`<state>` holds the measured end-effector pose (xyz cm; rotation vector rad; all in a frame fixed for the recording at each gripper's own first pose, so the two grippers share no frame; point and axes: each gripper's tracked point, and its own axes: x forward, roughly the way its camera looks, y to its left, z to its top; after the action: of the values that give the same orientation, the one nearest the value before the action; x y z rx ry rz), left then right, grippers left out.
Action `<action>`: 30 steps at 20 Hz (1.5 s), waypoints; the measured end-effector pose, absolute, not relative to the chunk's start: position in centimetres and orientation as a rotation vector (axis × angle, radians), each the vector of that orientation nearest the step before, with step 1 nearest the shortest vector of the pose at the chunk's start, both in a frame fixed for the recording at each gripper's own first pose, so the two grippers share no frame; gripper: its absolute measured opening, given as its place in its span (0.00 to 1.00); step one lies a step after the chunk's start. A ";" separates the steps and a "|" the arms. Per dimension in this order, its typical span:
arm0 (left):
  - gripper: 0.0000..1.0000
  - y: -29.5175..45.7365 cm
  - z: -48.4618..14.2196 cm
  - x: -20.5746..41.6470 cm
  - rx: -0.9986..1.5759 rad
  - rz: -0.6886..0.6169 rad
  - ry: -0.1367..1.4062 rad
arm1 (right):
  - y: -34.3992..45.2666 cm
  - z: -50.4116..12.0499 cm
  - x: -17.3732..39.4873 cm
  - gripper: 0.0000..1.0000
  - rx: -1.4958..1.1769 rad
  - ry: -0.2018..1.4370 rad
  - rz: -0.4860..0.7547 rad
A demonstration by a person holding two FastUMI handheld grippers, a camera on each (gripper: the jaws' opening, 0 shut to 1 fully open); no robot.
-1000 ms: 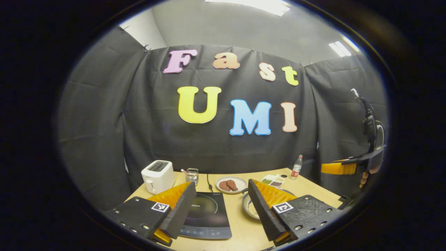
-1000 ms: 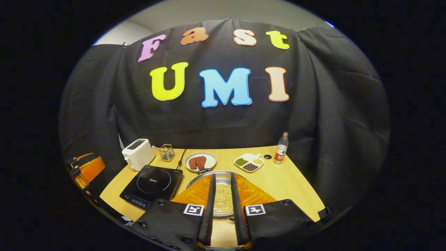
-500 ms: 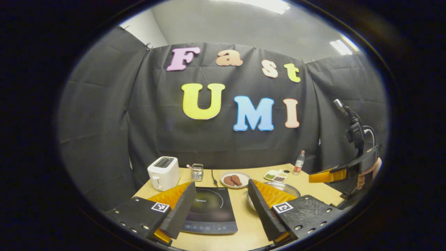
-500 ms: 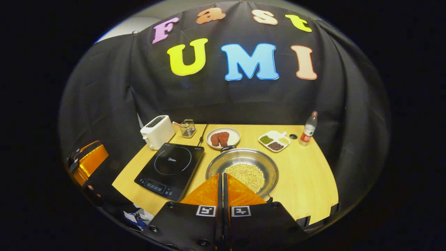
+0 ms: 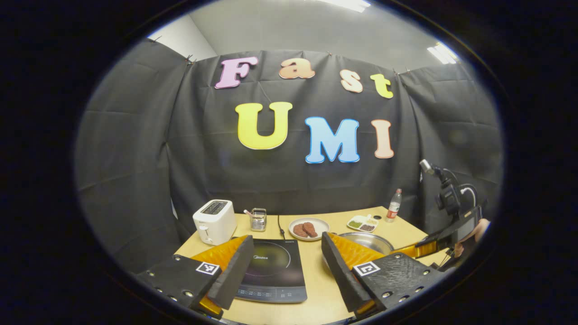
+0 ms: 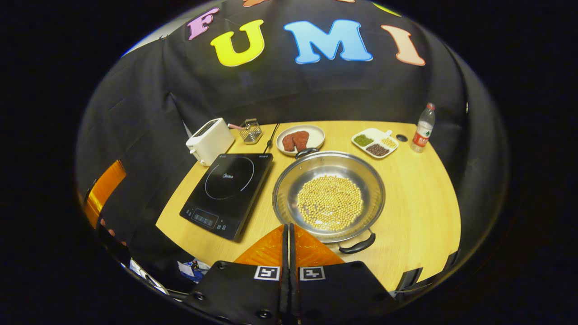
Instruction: First push the handle of the pot to place it horizontally, then grasp the pot with both hands and set it on the induction cooktop.
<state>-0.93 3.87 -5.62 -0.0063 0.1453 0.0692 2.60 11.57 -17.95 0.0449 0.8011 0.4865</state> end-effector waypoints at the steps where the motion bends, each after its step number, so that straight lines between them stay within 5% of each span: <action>1: 0.92 3.6 -5.7 -0.9 -0.008 0.079 0.151 | 11.6 -18.6 2.7 0.02 0.032 0.819 0.497; 11: 0.88 -0.7 -7.0 1.2 -0.006 0.114 0.225 | 10.0 -27.4 2.9 0.02 -0.057 1.037 0.565; 30: 0.89 -6.5 -7.5 4.7 0.002 0.105 0.274 | 6.3 -32.1 5.2 0.02 -0.166 1.079 0.589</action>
<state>4.74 -6.55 -7.55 0.0015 0.2744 0.1054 5.16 6.29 -32.11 -0.1655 1.0787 0.5890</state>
